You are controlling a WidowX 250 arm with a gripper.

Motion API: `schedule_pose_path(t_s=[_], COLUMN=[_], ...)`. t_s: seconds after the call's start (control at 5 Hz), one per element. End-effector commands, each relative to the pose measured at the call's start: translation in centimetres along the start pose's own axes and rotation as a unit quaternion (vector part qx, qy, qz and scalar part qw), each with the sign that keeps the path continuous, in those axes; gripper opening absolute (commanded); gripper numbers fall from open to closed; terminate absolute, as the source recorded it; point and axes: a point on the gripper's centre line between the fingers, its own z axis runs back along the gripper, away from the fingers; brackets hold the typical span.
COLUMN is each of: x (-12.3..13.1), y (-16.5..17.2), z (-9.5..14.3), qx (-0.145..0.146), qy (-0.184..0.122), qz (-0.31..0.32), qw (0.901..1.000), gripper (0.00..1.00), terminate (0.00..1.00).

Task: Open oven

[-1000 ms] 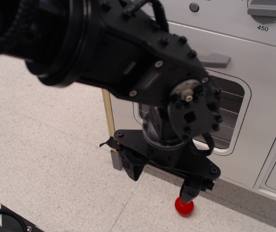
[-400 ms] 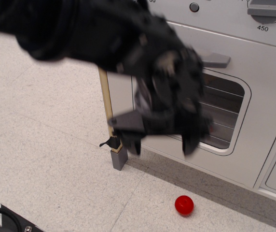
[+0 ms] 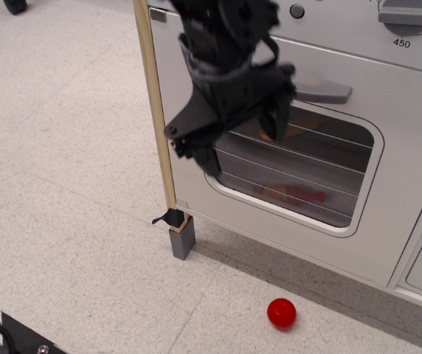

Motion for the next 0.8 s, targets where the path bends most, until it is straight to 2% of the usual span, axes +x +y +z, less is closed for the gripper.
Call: schedule_pose_path(t_s=[0.0,0.2,0.4,0.6], x=[3.2,4.1,4.6,4.7], y=[-2.0,-2.9,-4.1,-4.9], z=[0.7,0.5,-0.2,-1.0], qx=[-0.041,-0.056,-0.070,-0.071], qy=[-0.014,-0.015,-0.018,-0.017], qz=[0.191,0.242,0.260,0.268], qw=[0.9807,0.9686,0.9628,0.9607], gripper=[1.00,1.00,1.00,1.00], terminate=[0.00,0.00,0.00,0.00])
